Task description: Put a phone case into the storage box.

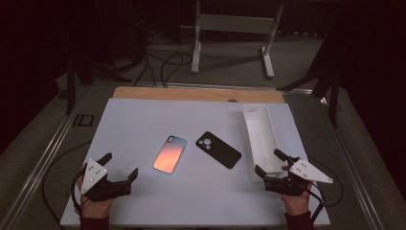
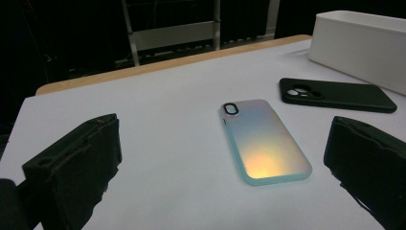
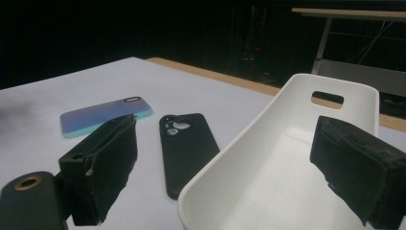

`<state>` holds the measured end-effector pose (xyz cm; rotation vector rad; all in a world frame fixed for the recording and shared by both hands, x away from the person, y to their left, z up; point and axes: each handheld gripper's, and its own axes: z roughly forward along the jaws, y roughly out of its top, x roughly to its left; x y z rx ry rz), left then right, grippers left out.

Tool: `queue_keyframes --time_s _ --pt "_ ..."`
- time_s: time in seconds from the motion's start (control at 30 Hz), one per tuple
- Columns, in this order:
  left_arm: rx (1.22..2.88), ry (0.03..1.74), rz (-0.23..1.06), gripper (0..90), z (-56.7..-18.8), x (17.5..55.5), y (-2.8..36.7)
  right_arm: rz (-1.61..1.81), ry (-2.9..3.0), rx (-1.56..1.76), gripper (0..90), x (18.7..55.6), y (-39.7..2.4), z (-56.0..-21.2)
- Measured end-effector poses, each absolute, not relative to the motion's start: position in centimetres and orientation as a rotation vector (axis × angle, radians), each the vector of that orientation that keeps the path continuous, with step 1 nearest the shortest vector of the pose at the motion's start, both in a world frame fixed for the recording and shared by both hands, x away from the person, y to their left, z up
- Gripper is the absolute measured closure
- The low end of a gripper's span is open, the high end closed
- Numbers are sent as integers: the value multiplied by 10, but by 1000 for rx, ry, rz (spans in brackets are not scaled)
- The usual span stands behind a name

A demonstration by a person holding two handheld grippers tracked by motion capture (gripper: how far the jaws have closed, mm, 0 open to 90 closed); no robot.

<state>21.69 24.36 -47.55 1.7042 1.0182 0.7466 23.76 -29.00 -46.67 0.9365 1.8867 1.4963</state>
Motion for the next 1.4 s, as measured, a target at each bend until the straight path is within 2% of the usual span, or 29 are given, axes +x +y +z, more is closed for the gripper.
queue_keyframes --time_s 0.63,1.4 --pt "1703 1050 746 0 -475 217 246 1488 1873 949 88 238 -292 -466" --pt "1846 1034 664 0 -459 235 227 1491 1874 955 88 241 -294 -465"
